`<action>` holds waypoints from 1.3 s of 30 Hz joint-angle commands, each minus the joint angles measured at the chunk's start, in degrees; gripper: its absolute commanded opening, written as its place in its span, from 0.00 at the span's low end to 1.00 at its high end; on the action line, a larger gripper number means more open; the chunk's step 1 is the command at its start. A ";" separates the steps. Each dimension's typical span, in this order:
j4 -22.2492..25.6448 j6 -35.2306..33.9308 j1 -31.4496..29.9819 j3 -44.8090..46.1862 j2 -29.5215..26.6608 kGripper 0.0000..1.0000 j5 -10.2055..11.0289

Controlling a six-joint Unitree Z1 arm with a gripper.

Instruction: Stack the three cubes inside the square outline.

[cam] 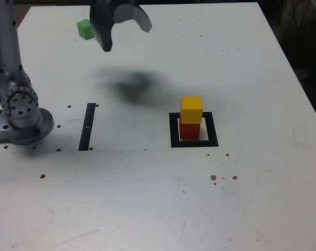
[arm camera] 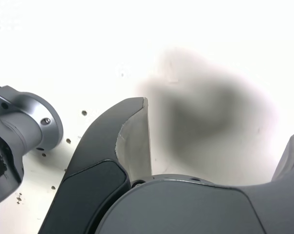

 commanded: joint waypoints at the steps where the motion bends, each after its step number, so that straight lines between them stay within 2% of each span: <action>1: -0.03 0.86 1.64 -0.41 0.27 0.99 0.30; 12: -0.16 4.75 8.73 -2.59 1.72 0.99 1.79; 22: -1.04 8.61 15.98 -5.12 6.03 0.99 2.59; 39: -0.27 15.93 26.77 -15.13 14.58 0.99 3.07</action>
